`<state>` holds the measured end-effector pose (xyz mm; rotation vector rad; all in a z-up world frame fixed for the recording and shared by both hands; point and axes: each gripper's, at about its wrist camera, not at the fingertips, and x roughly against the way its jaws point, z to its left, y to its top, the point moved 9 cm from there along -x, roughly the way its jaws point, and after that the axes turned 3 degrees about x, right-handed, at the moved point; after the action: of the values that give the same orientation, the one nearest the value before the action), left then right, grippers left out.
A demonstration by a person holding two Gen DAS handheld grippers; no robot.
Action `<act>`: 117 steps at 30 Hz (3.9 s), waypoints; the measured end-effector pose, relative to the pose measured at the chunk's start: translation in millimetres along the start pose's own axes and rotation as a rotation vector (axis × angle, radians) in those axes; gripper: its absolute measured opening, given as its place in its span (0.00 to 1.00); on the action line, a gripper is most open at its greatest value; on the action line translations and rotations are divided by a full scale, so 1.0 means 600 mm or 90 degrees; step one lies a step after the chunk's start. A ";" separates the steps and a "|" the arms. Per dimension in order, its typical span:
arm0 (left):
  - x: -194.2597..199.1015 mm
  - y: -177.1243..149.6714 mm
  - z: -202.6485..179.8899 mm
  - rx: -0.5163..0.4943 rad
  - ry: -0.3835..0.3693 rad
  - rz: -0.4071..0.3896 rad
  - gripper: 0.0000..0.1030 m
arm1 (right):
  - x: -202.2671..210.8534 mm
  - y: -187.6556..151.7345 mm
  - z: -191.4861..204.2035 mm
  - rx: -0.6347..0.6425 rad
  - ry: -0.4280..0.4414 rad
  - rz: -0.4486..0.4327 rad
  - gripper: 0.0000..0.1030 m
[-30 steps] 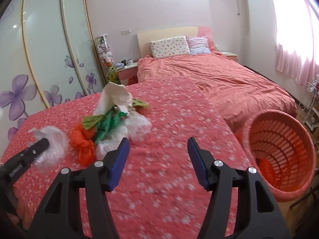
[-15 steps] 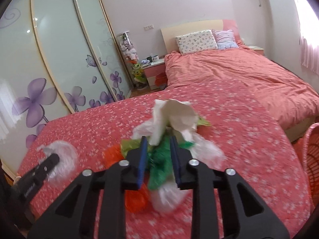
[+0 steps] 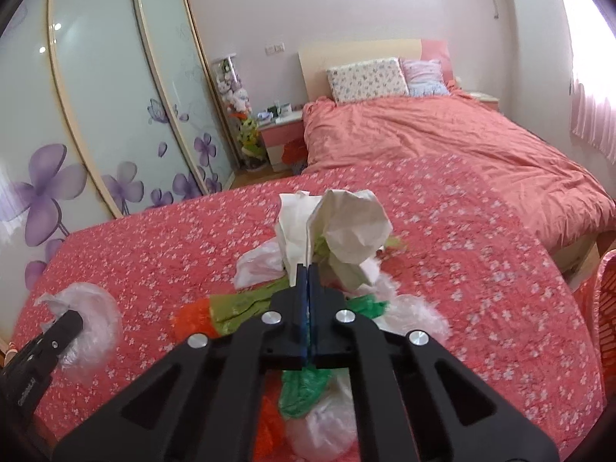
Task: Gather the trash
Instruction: 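Grasp the green bag and white tissue bundle with the right tool while the left holds the clear bag, then carry the clear bag and tissue bundle over the basket and open both tools, then grasp the orange bag with the left tool while the right tool returns to the pile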
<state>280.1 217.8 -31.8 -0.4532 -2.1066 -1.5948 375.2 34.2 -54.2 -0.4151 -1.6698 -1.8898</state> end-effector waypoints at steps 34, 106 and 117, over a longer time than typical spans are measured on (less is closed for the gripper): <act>0.028 -0.045 -0.313 -0.109 -0.180 0.021 0.15 | 0.267 -0.053 -0.284 -0.078 -0.084 -0.112 0.02; -0.037 -0.246 -0.624 -0.260 -0.273 0.164 0.67 | 0.357 -0.171 -0.661 -0.223 -0.272 -0.124 0.55; -0.022 -0.168 -0.450 -0.213 -0.160 0.110 0.67 | 0.341 -0.136 -0.567 -0.166 -0.248 -0.126 0.63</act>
<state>282.1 -69.4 -60.3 -0.9659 -1.9072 -1.8707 213.7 -337.2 -57.6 -0.7910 -1.7592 -2.2999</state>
